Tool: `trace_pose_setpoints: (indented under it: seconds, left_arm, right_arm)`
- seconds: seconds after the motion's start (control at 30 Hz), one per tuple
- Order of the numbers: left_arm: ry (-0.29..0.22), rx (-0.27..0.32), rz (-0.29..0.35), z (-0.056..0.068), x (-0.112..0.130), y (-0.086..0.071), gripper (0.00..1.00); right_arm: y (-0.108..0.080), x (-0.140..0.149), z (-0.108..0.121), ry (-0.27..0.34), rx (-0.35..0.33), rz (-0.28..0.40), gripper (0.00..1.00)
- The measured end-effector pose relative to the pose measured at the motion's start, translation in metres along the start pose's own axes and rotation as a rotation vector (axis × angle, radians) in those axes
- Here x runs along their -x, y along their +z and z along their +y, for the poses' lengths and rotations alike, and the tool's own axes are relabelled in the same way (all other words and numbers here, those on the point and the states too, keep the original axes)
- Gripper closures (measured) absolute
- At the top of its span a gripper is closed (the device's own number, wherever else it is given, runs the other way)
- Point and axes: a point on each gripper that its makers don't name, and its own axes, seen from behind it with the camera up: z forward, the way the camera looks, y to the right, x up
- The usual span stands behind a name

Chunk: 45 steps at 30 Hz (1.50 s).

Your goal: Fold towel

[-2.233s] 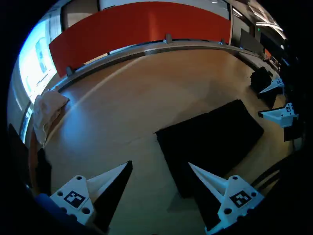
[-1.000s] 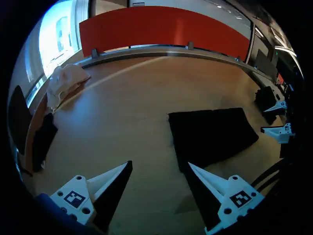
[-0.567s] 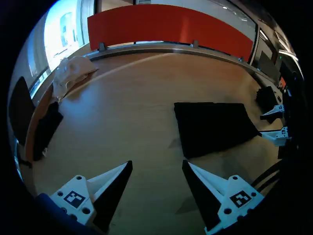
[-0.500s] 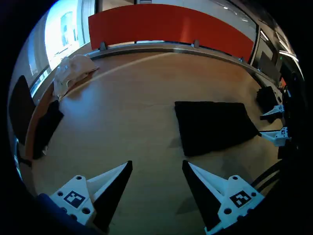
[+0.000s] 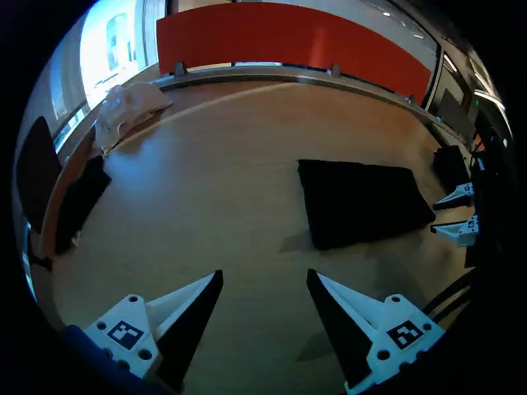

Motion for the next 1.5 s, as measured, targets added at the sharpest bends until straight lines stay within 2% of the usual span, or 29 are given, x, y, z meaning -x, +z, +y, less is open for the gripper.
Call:
trace_pose_setpoints:
  seconds: [0.2, 0.4, 0.6, 0.93, 1.27, 1.5]
  left_arm:
    - [0.003, -0.003, -0.008, -0.001, 0.002, 0.001, 0.06]
    - [0.003, 0.000, -0.009, 0.000, 0.000, 0.002, 0.06]
    - [0.007, 0.002, -0.008, 0.001, -0.002, 0.003, 0.06]
    - [0.010, 0.004, -0.012, 0.002, -0.003, 0.006, 0.06]
    - [0.016, 0.004, -0.009, 0.001, -0.007, 0.008, 0.06]
    - [0.017, 0.001, -0.005, 0.000, -0.010, 0.008, 0.06]
  right_arm:
    - [0.000, 0.007, 0.003, 0.007, -0.005, -0.030, 0.35]
    - [0.000, 0.006, 0.002, 0.025, -0.021, -0.030, 0.38]
    - [0.002, 0.005, 0.003, 0.029, -0.023, -0.027, 0.70]
    - [0.003, 0.001, -0.002, 0.031, -0.041, -0.014, 0.92]
    - [-0.002, -0.007, 0.001, 0.054, -0.029, 0.007, 0.94]
    - [-0.019, -0.032, 0.016, 0.045, 0.024, 0.068, 0.94]
